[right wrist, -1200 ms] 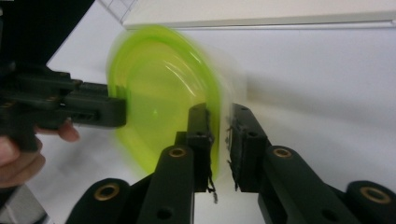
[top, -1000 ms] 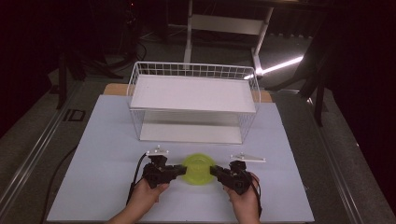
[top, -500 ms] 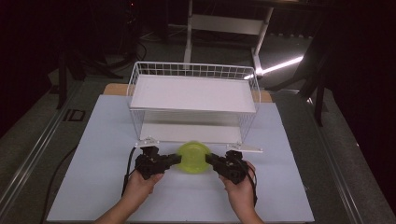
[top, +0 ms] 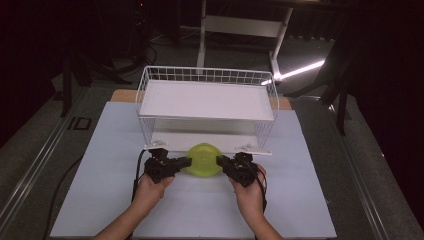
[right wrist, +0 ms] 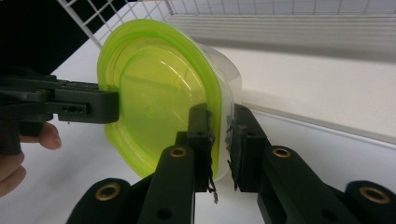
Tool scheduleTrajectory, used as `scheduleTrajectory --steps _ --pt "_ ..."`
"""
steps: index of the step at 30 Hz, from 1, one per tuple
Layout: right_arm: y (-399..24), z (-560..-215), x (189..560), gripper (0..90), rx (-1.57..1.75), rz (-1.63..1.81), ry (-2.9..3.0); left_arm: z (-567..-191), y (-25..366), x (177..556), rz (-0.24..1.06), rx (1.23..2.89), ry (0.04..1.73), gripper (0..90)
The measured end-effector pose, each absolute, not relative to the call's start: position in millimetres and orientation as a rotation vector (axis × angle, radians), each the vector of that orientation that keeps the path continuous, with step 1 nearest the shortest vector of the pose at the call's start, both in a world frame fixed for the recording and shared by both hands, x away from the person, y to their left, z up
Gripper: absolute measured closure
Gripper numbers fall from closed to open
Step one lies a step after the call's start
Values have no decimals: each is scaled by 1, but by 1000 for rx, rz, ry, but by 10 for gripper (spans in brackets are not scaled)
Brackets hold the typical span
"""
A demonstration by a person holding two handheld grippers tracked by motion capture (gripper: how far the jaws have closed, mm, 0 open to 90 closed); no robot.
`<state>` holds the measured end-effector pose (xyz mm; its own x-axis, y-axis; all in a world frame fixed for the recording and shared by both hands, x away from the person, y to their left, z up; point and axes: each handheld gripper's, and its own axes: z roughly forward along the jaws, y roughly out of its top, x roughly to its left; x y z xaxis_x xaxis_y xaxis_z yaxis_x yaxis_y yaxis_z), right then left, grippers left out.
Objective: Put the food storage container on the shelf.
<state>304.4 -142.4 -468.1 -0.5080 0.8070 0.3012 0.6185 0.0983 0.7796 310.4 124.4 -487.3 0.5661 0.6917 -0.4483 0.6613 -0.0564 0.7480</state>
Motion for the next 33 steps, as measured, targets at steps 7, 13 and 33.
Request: scheduleTrajectory --steps 7,13,33 --pt "-142 -475 320 796 1441 1355 2144 -490 118 325 94 1762 1146 813" --pt "-138 -478 330 796 1442 1339 2116 -494 117 336 136 1750 1173 811" --pt "-139 -489 353 785 1503 1307 2103 -498 108 360 166 1757 1185 808"
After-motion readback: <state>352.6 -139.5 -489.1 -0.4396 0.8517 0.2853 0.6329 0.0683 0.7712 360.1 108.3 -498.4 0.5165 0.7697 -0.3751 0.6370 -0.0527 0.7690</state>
